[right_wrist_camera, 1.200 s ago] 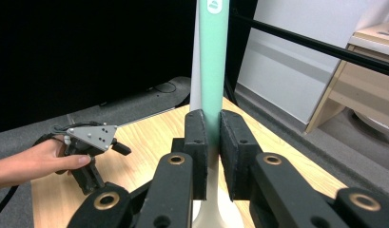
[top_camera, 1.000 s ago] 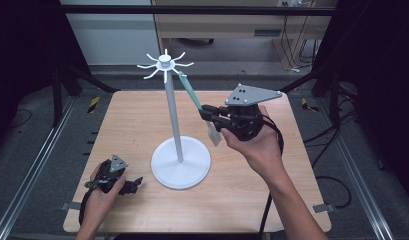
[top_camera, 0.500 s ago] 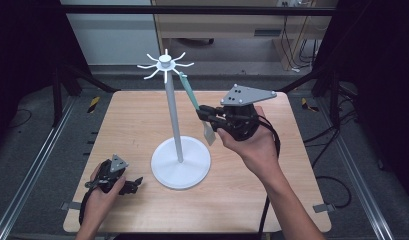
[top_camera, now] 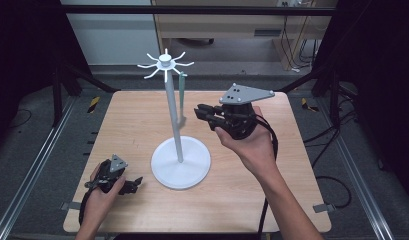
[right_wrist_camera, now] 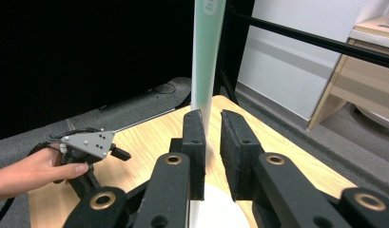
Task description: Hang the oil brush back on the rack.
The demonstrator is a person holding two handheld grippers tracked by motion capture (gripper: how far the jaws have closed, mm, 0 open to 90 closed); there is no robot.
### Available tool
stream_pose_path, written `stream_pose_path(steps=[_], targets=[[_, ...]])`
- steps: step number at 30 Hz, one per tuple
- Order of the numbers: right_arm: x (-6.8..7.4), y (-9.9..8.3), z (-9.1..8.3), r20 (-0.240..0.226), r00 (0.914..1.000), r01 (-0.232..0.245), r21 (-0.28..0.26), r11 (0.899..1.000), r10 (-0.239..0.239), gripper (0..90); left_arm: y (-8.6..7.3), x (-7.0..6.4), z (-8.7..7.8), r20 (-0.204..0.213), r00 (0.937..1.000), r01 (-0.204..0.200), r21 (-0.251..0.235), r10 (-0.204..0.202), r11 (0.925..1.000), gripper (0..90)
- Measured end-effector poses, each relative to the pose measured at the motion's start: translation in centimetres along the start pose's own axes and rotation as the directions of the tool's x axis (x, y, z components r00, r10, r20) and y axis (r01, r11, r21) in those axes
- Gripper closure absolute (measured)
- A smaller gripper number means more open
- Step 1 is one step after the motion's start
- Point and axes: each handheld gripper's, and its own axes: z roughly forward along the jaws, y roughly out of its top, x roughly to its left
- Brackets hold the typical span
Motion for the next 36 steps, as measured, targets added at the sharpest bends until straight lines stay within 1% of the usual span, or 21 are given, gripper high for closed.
stream_pose_path(steps=[5, 9, 13, 14, 22, 31, 33, 36], targets=[[-0.1, -0.1, -0.5, 0.012, 0.9999, 0.005, 0.009, 1.000, -0.005, 81.1, 0.0, 0.0, 0.0, 0.000, 1.0000, 0.000, -0.001, 0.000, 1.0000, 3.5], [-0.4, -0.2, -0.9, 0.037, 0.9993, 0.008, 0.018, 1.000, -0.009, 81.3, 0.0, -0.1, 0.1, 0.001, 1.0000, -0.002, 0.003, 0.002, 1.0000, 3.5], [-0.6, -0.4, -1.2, 0.048, 0.9988, 0.009, 0.024, 1.000, -0.010, 81.3, 0.0, 0.0, 0.1, 0.001, 1.0000, -0.002, 0.004, 0.002, 1.0000, 3.5], [-0.7, -0.5, -1.4, 0.058, 0.9982, 0.014, 0.032, 0.999, -0.015, 81.1, 0.0, 0.0, 0.1, 0.001, 1.0000, -0.002, 0.004, 0.002, 1.0000, 3.5], [-1.2, -0.9, -1.9, 0.078, 0.9969, 0.004, 0.040, 0.999, -0.007, 79.3, 0.0, -0.1, 0.1, 0.001, 1.0000, -0.003, 0.005, 0.003, 1.0000, 3.5], [-1.7, -1.1, -2.5, 0.106, 0.9944, -0.002, 0.038, 0.999, -0.002, 73.0, 0.0, -0.1, 0.1, 0.001, 1.0000, -0.005, 0.006, 0.005, 1.0000, 3.5], [-1.7, -1.1, -2.6, 0.116, 0.9933, -0.004, 0.037, 0.999, -0.001, 70.5, 0.0, -0.1, 0.1, 0.001, 1.0000, -0.004, 0.005, 0.004, 1.0000, 3.5], [-1.9, -1.2, -2.9, 0.136, 0.9907, -0.006, 0.033, 0.999, 0.002, 64.4, 0.0, -0.1, 0.1, 0.001, 1.0000, -0.005, 0.006, 0.005, 1.0000, 3.5]])
